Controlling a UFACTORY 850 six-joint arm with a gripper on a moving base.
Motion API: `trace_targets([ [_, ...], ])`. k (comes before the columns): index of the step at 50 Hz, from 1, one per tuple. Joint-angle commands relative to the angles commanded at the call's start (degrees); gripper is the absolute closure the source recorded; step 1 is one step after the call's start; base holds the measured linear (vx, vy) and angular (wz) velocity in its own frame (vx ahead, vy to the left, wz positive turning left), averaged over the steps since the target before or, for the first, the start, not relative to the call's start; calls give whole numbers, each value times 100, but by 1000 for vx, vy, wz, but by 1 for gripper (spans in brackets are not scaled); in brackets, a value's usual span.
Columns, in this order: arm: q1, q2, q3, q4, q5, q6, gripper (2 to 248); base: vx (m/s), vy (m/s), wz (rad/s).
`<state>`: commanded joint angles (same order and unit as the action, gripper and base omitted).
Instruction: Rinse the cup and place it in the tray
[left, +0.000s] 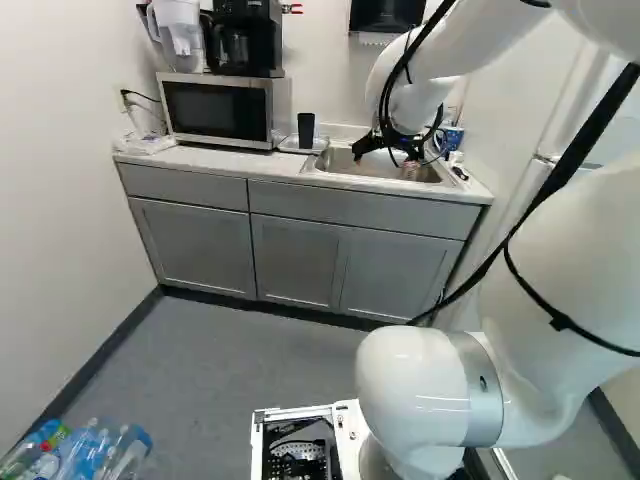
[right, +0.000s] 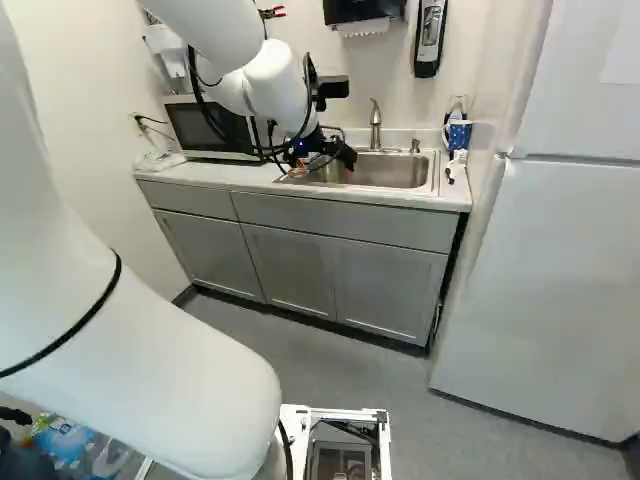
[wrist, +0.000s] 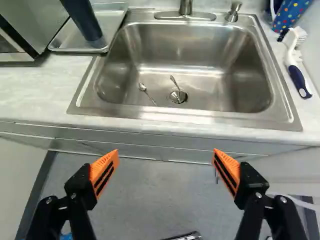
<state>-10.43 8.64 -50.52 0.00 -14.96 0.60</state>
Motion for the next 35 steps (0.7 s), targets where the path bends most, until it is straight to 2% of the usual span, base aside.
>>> trace_targets([
  [35,0,0,0,0,0,0,3,-111,92,-267],
])
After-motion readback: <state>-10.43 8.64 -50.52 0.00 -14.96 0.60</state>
